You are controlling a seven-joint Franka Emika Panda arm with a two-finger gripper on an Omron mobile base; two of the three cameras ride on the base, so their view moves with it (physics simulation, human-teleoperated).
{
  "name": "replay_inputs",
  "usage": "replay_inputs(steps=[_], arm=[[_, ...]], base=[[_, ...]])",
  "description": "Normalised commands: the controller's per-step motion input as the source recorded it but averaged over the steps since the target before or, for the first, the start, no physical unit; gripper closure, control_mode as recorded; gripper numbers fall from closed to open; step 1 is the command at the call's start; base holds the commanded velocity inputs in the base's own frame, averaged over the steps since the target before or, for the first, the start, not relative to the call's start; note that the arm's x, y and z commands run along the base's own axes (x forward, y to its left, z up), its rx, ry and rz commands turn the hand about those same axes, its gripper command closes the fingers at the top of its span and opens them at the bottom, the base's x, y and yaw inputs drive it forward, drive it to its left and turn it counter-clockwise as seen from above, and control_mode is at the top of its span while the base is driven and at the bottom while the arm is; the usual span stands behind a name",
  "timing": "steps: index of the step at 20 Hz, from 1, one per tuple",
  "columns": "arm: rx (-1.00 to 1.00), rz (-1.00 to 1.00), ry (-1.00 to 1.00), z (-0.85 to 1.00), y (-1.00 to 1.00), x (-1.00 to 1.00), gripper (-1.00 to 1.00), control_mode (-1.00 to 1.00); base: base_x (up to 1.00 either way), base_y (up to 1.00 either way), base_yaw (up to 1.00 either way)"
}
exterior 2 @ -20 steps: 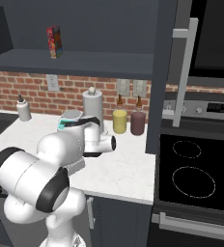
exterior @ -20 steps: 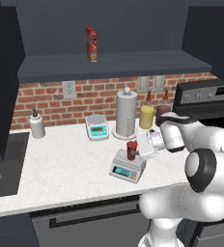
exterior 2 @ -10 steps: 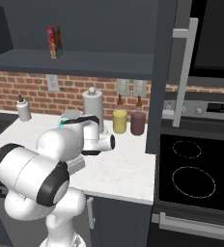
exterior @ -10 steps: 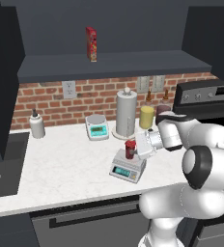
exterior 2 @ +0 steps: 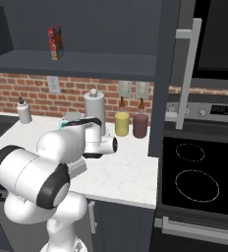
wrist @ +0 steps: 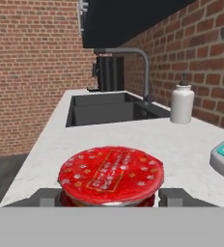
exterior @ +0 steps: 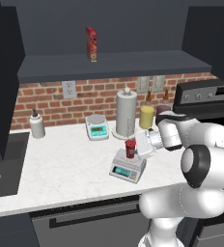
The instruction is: Pick the yogurt and place it on the digital scale for weighing, and close the cabinet.
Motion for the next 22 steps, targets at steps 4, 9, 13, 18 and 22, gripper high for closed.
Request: replay_inputs(steps=[4,9,13,18,22], arm=[[0.0,0.0,-0.04,0.0,0.0,0.0,-1.0,-1.0],[0.0,0.0,-0.02,0.0,0.0,0.0,-1.0,-1.0],[0.01,-0.01,-0.03,0.0,-0.2,-0.07,-1.0,-1.0],[0.02,-0.02,-0.07,0.0,-0.26,-0.1,-1.0,-1.0],[0.01,0.0,-0.07,0.0,-0.19,-0.03,-1.0,-1.0]], base=[[0.0,0.0,0.0],[0.0,0.0,0.0],[0.0,0.0,0.0],[0.0,0.0,0.0],[0.0,0.0,0.0]])
